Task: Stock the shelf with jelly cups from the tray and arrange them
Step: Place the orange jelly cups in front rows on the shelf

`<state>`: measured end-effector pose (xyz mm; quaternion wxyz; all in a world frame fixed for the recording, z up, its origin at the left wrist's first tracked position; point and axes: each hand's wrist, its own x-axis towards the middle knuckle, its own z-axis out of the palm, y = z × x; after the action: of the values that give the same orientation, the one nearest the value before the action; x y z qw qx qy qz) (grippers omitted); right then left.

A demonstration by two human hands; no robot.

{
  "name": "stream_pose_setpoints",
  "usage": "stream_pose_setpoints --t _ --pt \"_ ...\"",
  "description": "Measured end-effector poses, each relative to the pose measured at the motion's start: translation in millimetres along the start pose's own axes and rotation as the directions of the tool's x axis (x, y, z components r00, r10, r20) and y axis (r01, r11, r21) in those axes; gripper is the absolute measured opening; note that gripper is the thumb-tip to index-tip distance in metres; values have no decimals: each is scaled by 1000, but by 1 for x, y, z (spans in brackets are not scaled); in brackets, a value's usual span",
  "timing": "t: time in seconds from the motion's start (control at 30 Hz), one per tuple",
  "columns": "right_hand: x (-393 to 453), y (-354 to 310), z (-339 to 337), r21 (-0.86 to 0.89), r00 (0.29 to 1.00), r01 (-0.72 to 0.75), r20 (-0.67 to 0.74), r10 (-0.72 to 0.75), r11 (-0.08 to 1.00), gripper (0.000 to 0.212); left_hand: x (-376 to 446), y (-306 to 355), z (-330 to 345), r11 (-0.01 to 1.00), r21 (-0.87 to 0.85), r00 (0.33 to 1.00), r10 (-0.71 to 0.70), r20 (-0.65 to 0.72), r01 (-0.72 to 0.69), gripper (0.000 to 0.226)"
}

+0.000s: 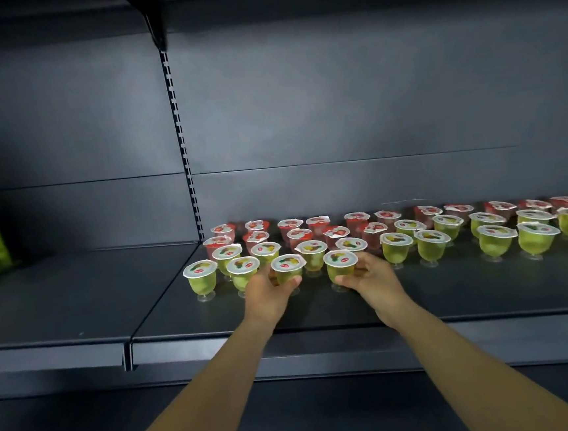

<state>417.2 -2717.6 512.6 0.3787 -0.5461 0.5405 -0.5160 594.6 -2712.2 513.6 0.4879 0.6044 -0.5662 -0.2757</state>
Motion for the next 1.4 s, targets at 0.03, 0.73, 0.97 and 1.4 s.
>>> stream_pose_setpoints --t 0.03,0.73,0.97,1.4 --pt "-1 0 0 -3 1000 1 1 -1 1000 42 0 0 0 1000 6 1000 -1 1 1 39" --pt "-183 -24 -131 -777 979 199 184 -88 597 69 -161 41 -55 676 602 823 10 568 -424 79" --pt "-318 36 -175 -931 964 103 180 196 352 83 -279 11 -23 582 632 694 -154 703 -511 82" --pt "-409 211 -213 -957 874 -17 126 469 288 75 -404 -141 112 715 581 514 -356 781 -388 74"
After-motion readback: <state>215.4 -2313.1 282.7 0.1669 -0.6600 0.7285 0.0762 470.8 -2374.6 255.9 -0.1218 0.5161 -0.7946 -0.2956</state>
